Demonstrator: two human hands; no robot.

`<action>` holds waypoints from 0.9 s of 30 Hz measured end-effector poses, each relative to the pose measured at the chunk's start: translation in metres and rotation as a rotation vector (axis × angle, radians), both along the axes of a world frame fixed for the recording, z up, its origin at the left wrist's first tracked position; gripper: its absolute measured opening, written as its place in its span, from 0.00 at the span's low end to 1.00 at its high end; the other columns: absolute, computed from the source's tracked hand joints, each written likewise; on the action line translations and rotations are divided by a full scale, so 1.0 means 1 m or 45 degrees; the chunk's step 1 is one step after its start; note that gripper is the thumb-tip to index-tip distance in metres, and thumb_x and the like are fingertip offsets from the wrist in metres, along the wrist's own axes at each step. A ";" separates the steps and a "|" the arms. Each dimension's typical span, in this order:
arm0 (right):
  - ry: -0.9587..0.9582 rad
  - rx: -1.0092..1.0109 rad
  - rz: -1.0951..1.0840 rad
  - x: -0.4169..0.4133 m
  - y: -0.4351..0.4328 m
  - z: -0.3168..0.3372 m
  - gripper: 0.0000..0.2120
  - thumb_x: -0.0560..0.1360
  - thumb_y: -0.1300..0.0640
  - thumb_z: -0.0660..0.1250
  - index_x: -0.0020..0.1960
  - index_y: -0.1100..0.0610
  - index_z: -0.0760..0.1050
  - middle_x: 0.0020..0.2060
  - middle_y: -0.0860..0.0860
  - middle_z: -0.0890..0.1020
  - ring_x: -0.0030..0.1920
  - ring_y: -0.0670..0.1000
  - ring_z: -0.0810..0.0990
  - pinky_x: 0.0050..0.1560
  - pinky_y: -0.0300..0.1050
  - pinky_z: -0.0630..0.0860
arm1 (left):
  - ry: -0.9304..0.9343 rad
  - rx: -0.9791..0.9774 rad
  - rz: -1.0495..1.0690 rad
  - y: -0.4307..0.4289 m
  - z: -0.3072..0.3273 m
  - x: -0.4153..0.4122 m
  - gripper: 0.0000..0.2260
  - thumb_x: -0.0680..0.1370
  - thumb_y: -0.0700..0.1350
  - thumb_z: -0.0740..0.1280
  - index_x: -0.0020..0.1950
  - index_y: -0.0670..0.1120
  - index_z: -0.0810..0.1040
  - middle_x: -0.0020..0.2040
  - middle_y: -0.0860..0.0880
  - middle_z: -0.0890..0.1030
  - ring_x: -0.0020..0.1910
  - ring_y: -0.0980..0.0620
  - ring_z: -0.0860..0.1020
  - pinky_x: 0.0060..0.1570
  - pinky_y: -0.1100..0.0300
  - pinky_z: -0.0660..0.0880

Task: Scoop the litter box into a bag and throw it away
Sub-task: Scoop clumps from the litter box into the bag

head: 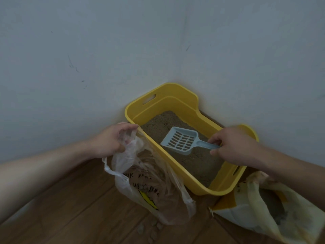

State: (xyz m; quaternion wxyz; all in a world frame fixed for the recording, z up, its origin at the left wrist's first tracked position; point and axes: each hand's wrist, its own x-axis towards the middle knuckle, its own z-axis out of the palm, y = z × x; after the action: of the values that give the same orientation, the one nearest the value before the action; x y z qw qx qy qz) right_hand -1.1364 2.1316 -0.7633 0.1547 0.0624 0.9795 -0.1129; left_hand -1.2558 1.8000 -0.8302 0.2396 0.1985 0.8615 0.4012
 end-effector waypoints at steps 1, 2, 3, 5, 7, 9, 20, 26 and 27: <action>0.001 0.045 0.008 -0.001 0.003 -0.002 0.10 0.75 0.53 0.71 0.55 0.49 0.82 0.42 0.44 0.82 0.40 0.43 0.79 0.40 0.41 0.79 | -0.009 0.007 0.004 0.000 0.000 0.000 0.37 0.70 0.25 0.68 0.73 0.53 0.70 0.68 0.53 0.72 0.65 0.52 0.74 0.60 0.54 0.76; -0.002 0.078 0.008 -0.002 0.006 -0.004 0.09 0.75 0.53 0.71 0.55 0.50 0.83 0.41 0.45 0.83 0.39 0.44 0.79 0.40 0.42 0.80 | -0.011 0.004 0.005 0.000 0.001 0.000 0.37 0.70 0.25 0.69 0.73 0.53 0.71 0.68 0.54 0.72 0.65 0.53 0.74 0.60 0.55 0.76; -0.011 0.107 0.002 -0.004 0.009 -0.006 0.09 0.75 0.54 0.70 0.54 0.51 0.83 0.39 0.45 0.82 0.38 0.44 0.79 0.38 0.41 0.79 | -0.011 -0.002 0.003 0.000 0.001 -0.001 0.37 0.70 0.26 0.69 0.73 0.54 0.71 0.68 0.55 0.72 0.65 0.53 0.74 0.60 0.56 0.75; -0.041 0.181 -0.008 -0.007 0.016 -0.011 0.07 0.74 0.55 0.70 0.51 0.51 0.83 0.36 0.46 0.81 0.36 0.45 0.79 0.33 0.39 0.76 | -0.017 0.006 0.003 0.000 0.002 -0.001 0.37 0.69 0.26 0.69 0.71 0.56 0.71 0.68 0.56 0.72 0.64 0.54 0.74 0.60 0.56 0.75; -0.065 0.256 -0.023 -0.011 0.022 -0.017 0.06 0.73 0.57 0.69 0.48 0.52 0.84 0.33 0.48 0.80 0.33 0.47 0.79 0.29 0.39 0.73 | -0.038 0.025 0.021 0.000 0.004 0.000 0.37 0.69 0.25 0.69 0.71 0.55 0.72 0.67 0.56 0.73 0.63 0.56 0.75 0.56 0.59 0.76; -0.090 0.331 -0.053 -0.013 0.028 -0.020 0.06 0.73 0.58 0.67 0.40 0.54 0.82 0.29 0.49 0.78 0.29 0.47 0.75 0.26 0.38 0.69 | -0.051 0.039 0.036 0.002 0.007 0.002 0.36 0.70 0.25 0.69 0.72 0.54 0.72 0.66 0.55 0.73 0.59 0.58 0.76 0.50 0.64 0.77; -0.307 0.525 -0.046 -0.021 0.033 -0.041 0.14 0.77 0.55 0.65 0.32 0.54 0.71 0.29 0.48 0.74 0.28 0.45 0.70 0.26 0.36 0.66 | -0.172 0.135 0.122 0.005 0.010 -0.001 0.35 0.70 0.24 0.68 0.70 0.54 0.73 0.59 0.51 0.79 0.49 0.52 0.82 0.42 0.59 0.80; -0.329 0.406 -0.108 -0.029 0.031 -0.063 0.11 0.77 0.54 0.66 0.36 0.53 0.75 0.34 0.49 0.78 0.31 0.45 0.75 0.28 0.35 0.70 | -0.222 0.172 0.145 0.004 0.007 -0.001 0.35 0.71 0.23 0.67 0.72 0.53 0.72 0.62 0.50 0.79 0.55 0.45 0.82 0.52 0.45 0.81; -0.327 0.401 -0.111 -0.031 0.031 -0.067 0.11 0.77 0.54 0.66 0.37 0.54 0.75 0.34 0.49 0.78 0.31 0.45 0.75 0.28 0.35 0.70 | -0.219 0.177 0.155 0.003 0.006 -0.002 0.35 0.71 0.23 0.67 0.71 0.52 0.72 0.62 0.49 0.80 0.56 0.43 0.81 0.54 0.42 0.79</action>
State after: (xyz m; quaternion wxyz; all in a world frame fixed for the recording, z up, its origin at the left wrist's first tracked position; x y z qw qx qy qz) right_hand -1.1675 2.1626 -0.8299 0.2615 0.1419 0.9537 0.0438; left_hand -1.2579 1.8032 -0.8243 0.2734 0.1270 0.8184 0.4892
